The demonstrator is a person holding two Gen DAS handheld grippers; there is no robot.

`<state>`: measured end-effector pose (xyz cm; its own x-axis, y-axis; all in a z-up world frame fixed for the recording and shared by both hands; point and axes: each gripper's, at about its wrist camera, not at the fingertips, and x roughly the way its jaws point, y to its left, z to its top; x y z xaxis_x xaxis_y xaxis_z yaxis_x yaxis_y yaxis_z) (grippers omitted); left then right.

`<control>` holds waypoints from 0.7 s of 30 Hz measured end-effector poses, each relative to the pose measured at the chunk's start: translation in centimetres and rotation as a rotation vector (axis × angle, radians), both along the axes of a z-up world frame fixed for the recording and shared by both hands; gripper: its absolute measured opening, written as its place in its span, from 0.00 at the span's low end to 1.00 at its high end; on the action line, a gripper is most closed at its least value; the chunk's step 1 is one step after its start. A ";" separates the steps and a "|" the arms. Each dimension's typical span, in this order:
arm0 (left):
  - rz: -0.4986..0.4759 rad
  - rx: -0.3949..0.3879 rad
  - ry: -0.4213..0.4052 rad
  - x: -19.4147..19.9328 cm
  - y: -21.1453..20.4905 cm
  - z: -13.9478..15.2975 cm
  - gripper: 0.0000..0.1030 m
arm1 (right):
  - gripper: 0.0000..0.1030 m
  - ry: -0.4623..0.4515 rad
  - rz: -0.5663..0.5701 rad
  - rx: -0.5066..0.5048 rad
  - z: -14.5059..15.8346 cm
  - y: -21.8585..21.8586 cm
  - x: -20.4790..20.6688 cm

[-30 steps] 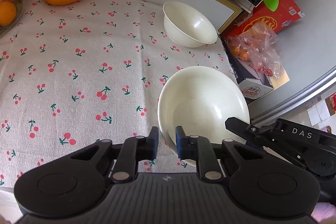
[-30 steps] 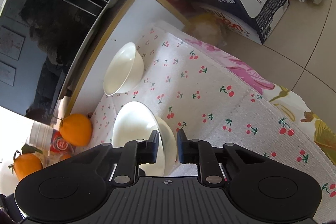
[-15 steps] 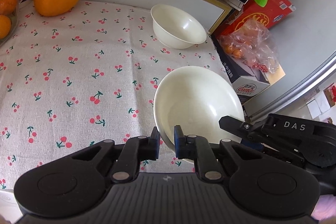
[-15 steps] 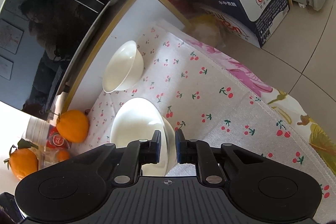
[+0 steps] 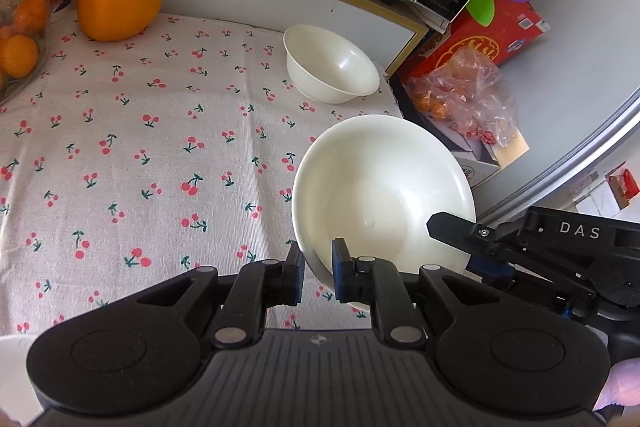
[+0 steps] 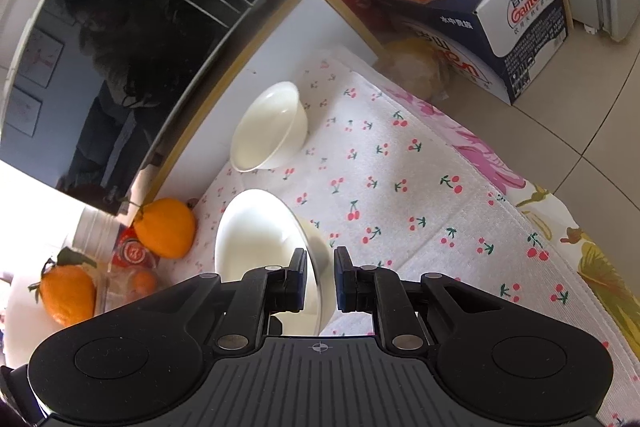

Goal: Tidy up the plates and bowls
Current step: 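Lift the cream bowl with both tools and carry it over the white bowl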

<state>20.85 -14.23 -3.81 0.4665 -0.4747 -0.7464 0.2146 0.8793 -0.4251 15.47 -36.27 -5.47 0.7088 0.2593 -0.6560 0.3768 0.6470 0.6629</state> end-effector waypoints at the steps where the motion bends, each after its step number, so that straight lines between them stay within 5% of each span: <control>1: 0.000 -0.001 0.000 -0.2 0.1 0.1 0.12 | 0.13 0.000 0.004 -0.001 0.2 0.1 -0.2; 21: -0.013 -0.021 0.013 -3.9 2.6 1.8 0.13 | 0.14 0.036 0.105 -0.036 3.5 2.7 -4.0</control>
